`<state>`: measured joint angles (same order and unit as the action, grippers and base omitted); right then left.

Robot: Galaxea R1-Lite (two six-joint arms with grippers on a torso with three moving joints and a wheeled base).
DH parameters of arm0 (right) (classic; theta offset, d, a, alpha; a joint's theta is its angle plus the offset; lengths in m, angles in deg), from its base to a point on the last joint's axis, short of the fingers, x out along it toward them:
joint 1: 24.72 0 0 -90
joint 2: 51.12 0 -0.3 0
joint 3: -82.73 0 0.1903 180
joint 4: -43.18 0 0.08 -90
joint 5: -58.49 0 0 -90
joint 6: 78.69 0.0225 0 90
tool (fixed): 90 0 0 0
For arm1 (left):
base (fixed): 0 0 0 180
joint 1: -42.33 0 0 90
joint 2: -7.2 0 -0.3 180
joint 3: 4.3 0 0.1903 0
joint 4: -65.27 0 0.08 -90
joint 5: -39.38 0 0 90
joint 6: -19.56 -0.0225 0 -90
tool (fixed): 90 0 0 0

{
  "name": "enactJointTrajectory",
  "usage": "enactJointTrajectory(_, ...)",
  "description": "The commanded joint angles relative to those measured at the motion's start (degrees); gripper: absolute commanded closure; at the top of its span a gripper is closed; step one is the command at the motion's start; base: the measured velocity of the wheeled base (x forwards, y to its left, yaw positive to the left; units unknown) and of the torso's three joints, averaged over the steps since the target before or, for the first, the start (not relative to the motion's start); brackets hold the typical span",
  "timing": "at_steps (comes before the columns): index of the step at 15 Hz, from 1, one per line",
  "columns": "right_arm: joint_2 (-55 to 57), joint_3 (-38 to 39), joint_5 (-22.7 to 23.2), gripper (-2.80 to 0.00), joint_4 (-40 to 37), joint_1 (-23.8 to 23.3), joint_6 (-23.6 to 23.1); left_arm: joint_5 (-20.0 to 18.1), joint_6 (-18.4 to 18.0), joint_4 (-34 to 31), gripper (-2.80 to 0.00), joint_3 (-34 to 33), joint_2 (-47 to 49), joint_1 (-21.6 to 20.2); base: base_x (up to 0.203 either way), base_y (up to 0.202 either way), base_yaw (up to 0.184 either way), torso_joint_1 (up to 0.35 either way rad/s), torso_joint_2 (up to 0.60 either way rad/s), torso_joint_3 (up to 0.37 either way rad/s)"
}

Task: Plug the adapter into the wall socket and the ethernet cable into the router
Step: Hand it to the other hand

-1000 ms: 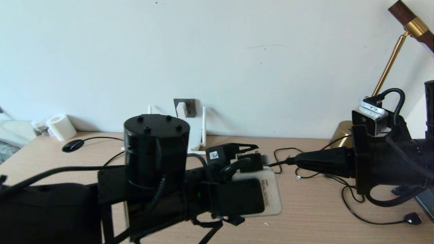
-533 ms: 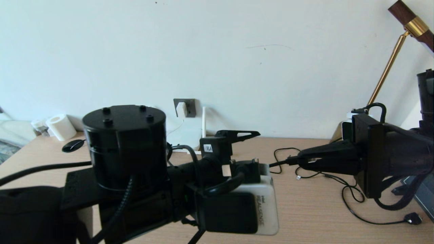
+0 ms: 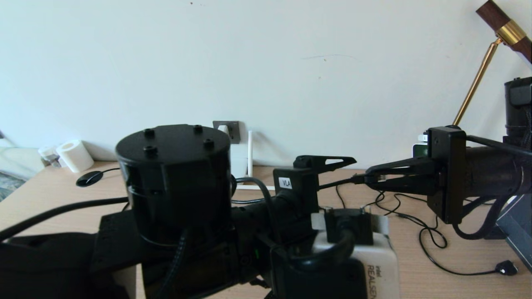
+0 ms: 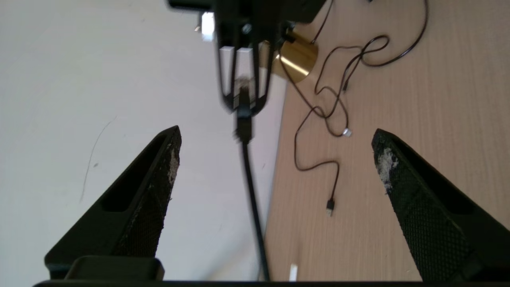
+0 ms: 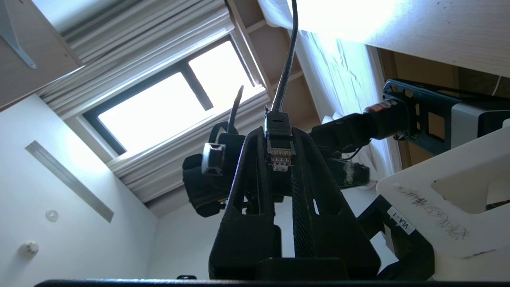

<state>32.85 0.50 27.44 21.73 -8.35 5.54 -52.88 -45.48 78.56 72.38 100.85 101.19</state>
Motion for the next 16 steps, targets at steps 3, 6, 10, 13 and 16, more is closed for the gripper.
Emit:
enactJointTrajectory(3,1.02,-0.95,1.68,0.00,0.11,0.02,0.45,-0.03,-0.44,0.70,-2.80,0.14,0.92,0.55,0.000,0.000,0.000,0.000,0.00,0.000)
enactJointTrajectory(6,0.61,-0.49,2.96,0.00,0.11,0.16,0.41,-0.12,-0.08,2.37,-2.80,0.22,1.09,0.46,0.000,0.000,0.000,0.000,0.00,0.000)
enactJointTrajectory(10,0.14,0.08,4.76,0.00,0.11,0.42,0.06,-0.04,3.79,2.37,-2.80,0.18,0.92,0.27,0.000,0.000,0.000,0.000,0.00,0.000)
enactJointTrajectory(13,-0.29,-0.29,6.70,0.00,0.19,0.51,0.06,-0.65,5.93,5.76,-2.80,-0.12,0.83,-1.57,0.000,0.000,0.000,0.000,0.00,0.000)
enactJointTrajectory(16,1.36,-0.57,6.76,0.00,1.93,0.51,0.12,-5.01,8.96,13.82,-2.80,-0.46,3.96,-3.43,0.000,0.000,0.000,0.000,0.00,0.000)
